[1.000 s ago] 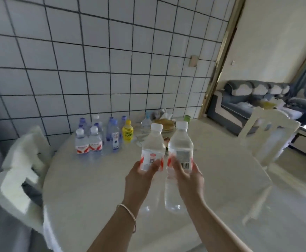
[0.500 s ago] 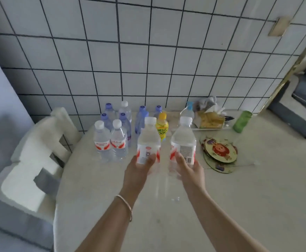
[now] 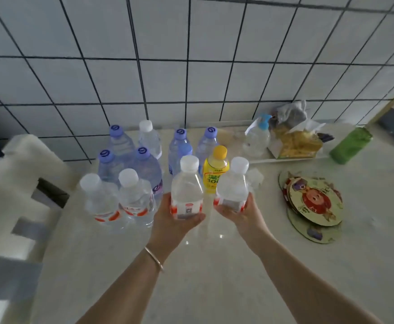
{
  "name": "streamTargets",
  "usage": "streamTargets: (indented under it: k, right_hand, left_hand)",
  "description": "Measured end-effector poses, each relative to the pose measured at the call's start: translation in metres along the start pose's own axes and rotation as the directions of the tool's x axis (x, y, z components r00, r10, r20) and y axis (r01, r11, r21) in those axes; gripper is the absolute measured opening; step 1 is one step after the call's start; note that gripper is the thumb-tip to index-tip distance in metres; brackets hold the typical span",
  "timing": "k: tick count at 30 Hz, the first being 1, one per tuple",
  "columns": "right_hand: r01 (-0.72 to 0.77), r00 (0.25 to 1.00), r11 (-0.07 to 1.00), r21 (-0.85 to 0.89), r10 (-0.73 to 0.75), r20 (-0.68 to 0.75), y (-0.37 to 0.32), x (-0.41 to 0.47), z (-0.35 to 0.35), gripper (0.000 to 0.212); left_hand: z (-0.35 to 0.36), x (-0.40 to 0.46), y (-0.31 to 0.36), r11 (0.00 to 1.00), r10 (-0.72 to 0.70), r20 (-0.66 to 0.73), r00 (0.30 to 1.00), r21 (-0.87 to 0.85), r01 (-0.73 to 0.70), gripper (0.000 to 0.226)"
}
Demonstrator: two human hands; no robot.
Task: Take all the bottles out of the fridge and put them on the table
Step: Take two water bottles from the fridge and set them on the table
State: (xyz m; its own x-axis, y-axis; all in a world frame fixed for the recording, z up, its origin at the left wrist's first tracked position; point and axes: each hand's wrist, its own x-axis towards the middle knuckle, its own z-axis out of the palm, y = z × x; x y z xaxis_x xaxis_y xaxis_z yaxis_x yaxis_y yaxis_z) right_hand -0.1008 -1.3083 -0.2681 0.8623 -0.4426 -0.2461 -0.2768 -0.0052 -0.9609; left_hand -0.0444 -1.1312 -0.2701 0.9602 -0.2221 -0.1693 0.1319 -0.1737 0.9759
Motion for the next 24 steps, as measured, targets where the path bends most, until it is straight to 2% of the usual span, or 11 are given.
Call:
streamTargets:
  k: [7, 10, 18, 24]
  right_hand:
    - [-0.001, 1.0, 0.999, -0.044, 0.001, 0.014, 0.012, 0.022, 0.009, 0.073]
    - [0.007, 0.998, 0.999, -0.049, -0.004, 0.057, 0.015, 0.022, 0.012, 0.071]
    - [0.017, 0.999, 1.0, -0.023, -0.015, 0.052, 0.018, 0.027, 0.021, 0.068]
    - [0.01, 0.999, 0.997, -0.072, -0.007, 0.042, 0.015, 0.025, 0.021, 0.065]
  left_hand:
    - [0.011, 0.022, -0.015, 0.988, 0.074, -0.008, 0.997, -0.137, -0.074, 0.076]
    - [0.013, 0.025, -0.023, 0.983, 0.049, -0.009, 0.999, -0.174, -0.05, 0.081]
    - [0.013, 0.033, -0.041, 0.987, 0.09, -0.041, 0.995, -0.132, -0.095, 0.077]
    - [0.009, 0.036, -0.043, 0.992, 0.088, 0.011, 0.996, -0.089, -0.087, 0.08]
